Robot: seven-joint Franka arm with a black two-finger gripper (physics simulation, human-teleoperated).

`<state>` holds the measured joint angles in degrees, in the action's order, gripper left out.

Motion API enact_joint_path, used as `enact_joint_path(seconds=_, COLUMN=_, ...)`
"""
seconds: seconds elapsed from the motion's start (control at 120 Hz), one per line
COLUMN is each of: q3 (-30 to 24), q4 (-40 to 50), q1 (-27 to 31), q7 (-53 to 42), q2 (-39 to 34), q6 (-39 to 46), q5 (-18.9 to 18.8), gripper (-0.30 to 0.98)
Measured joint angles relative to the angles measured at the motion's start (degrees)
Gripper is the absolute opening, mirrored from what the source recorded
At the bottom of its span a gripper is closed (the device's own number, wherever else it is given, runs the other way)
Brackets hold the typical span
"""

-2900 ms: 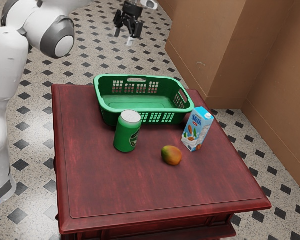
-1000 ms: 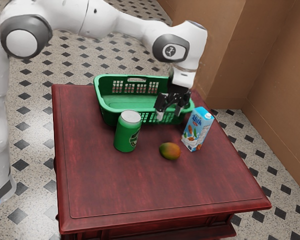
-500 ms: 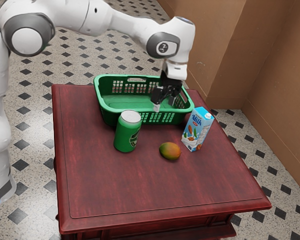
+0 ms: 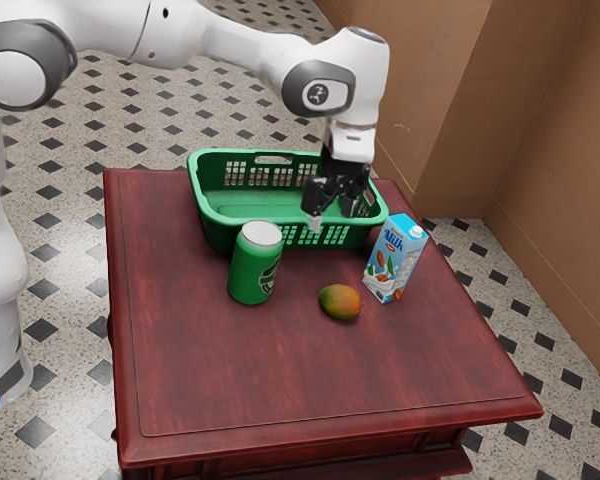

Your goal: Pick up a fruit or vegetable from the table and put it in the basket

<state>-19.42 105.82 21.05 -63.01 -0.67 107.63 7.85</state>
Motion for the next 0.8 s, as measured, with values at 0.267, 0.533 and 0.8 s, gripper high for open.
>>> enact_joint_path(seconds=0.267, q3=-1.1, q4=-0.4, q1=-2.5, q7=1.0, q2=0.5, q6=0.2, q5=0.7, gripper=0.69)
enact_joint_path(seconds=0.533, q3=-1.2, q4=0.0, q1=-6.7, q7=1.8, q2=0.6, q6=0.3, q5=0.7, gripper=0.69)
enact_joint_path(seconds=0.8, q3=-1.2, q4=2.2, q1=-11.0, q7=2.3, q2=1.3, q6=1.7, q5=0.6, gripper=0.69)
